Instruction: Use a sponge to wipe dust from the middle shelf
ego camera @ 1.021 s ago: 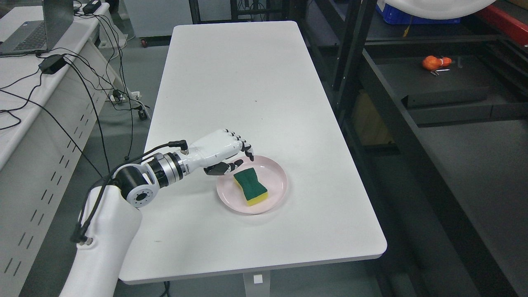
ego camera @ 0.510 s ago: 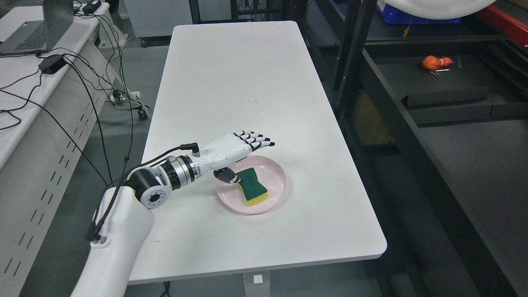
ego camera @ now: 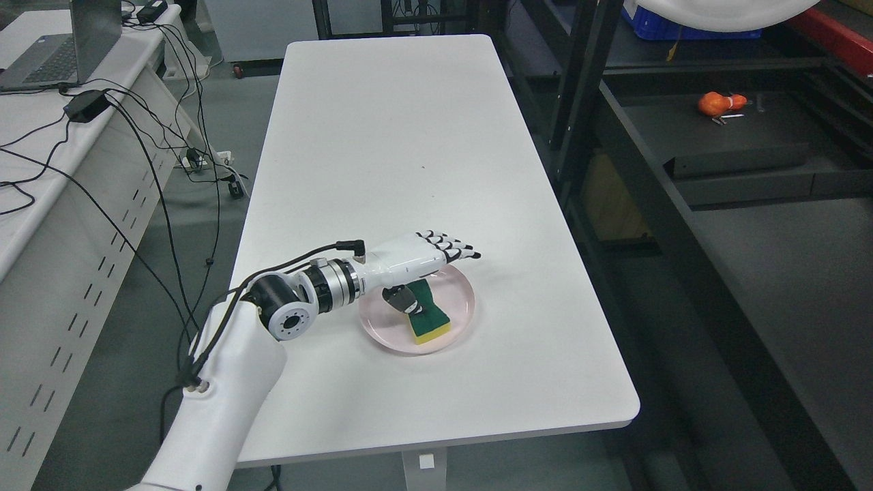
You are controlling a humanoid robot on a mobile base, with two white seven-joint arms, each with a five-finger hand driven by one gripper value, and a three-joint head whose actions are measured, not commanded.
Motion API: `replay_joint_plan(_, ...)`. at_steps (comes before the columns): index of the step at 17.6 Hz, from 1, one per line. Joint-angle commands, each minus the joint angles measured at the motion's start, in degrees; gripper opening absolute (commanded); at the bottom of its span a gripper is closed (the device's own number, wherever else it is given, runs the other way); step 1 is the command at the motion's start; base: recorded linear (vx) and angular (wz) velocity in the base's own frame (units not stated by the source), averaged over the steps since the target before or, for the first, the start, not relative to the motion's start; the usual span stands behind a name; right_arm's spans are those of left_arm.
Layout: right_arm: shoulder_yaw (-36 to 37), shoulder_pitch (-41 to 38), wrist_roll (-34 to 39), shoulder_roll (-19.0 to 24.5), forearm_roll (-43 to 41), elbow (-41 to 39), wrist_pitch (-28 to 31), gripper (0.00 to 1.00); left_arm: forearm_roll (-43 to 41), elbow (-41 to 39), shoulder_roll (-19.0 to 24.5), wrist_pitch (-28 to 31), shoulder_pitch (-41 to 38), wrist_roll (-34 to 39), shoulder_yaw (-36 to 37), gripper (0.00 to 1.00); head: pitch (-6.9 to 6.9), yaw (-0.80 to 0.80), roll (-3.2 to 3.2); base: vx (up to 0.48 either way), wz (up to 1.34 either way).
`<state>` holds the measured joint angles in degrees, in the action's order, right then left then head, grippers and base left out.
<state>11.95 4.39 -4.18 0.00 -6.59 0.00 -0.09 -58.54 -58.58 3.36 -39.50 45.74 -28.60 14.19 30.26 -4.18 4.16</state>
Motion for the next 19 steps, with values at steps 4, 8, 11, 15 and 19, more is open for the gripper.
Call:
replay_joint_plan(4,0.0,0.0,0.0,-1.0,0.0,-1.0,4.1,1.00,0.3,-14.8,-1.9,4.5,1.1,-8.3,1.4,0.94,0.00,0.00,0.00,0.000,0.00)
replay_joint_plan(8,0.0,0.0,0.0,-1.0,0.0,-1.0,4.1,1.00,0.8,-17.4,-0.6,6.9,-0.6,-13.4,2.7,0.94,0.00,0.00,0.00,0.000,0.00)
replay_joint_plan(11,0.0,0.0,0.0,-1.0,0.0,-1.0,4.1,1.00,0.4,-16.9,-0.3,6.9,-3.8,-14.3,8.7,0.94,0.00,0.00,0.00,0.000,0.00)
replay_joint_plan(15,0.0,0.1,0.0,-1.0,0.0,-1.0,4.1,1.00,0.2,-15.5,-0.1,7.0,-4.7,-14.3,11.1,0.90,0.00,0.00,0.00,0.000,0.00)
replay_joint_plan(19,0.0,0.1,0.0,-1.0,0.0,-1.0,4.1,1.00,0.8,-16.2,1.2,7.0,-4.5,-14.4,10.3,0.90,0.00,0.00,0.00,-0.023,0.03)
